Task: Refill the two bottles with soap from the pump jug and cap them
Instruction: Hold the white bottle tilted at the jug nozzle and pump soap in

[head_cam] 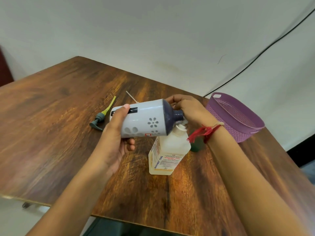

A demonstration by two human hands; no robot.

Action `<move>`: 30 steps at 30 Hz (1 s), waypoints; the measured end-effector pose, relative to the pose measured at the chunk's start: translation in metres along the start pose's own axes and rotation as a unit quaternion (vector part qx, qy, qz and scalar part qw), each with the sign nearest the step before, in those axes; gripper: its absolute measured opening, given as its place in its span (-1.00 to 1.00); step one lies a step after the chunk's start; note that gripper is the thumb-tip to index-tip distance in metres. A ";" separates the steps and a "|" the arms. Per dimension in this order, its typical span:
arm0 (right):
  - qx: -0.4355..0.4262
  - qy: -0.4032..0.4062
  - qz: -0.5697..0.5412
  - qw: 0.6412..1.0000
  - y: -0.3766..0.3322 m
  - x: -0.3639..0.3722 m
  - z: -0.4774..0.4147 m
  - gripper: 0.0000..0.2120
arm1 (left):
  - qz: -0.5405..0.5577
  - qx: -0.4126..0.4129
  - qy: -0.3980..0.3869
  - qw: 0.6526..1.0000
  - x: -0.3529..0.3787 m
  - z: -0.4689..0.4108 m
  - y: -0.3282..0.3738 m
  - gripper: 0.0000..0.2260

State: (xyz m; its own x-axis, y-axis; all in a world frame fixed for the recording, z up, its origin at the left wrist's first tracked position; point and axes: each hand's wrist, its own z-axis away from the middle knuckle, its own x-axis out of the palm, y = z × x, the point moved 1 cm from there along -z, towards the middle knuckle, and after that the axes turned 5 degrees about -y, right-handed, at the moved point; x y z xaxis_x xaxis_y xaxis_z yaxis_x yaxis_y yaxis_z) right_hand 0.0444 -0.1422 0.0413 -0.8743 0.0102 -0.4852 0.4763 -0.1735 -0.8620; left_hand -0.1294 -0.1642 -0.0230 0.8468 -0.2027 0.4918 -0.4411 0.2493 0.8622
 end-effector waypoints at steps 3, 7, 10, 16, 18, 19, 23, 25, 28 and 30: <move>0.010 -0.017 0.033 0.999 -0.012 -0.004 -0.002 -0.67 | 0.002 0.016 -0.013 1.000 0.001 0.000 0.004 -0.68; -0.001 -0.018 -0.013 1.000 0.001 0.003 -0.002 -0.62 | 0.002 0.023 -0.005 1.000 -0.002 -0.002 0.004 -0.72; 0.001 0.001 0.014 1.000 0.005 0.004 0.000 -0.61 | 0.004 -0.001 0.001 1.000 -0.003 -0.002 -0.001 -0.65; 0.028 -0.052 0.116 0.991 -0.016 -0.009 -0.006 -0.76 | 0.000 0.018 -0.020 1.000 0.000 -0.006 0.005 -0.60; 0.035 -0.050 0.083 0.995 -0.011 -0.007 -0.003 -0.73 | -0.001 0.022 -0.020 1.000 0.000 -0.008 0.005 -0.60; 0.038 -0.046 0.046 0.997 -0.007 -0.004 -0.001 -0.71 | -0.003 0.021 -0.017 1.000 -0.001 -0.009 0.004 -0.60; 0.013 -0.024 -0.012 1.000 0.004 0.004 0.003 -0.62 | -0.006 -0.003 0.006 1.000 -0.006 -0.009 -0.003 -0.68; 0.006 -0.012 0.015 1.000 0.000 0.001 0.002 -0.64 | -0.004 -0.007 0.005 1.000 -0.005 -0.009 -0.003 -0.68; 0.008 -0.023 0.058 0.998 -0.006 -0.004 -0.002 -0.72 | -0.003 0.013 -0.019 1.000 -0.002 -0.007 0.004 -0.64; 0.010 -0.010 0.032 0.999 -0.006 -0.006 -0.003 -0.71 | -0.001 0.027 -0.028 0.999 0.000 -0.006 0.008 -0.66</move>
State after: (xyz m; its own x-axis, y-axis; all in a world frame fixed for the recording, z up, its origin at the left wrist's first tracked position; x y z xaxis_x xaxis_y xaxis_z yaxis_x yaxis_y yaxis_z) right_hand 0.0474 -0.1381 0.0491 -0.8442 -0.0220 -0.5355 0.5292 -0.1921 -0.8264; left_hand -0.1308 -0.1566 -0.0171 0.8297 -0.2566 0.4957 -0.4568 0.1981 0.8672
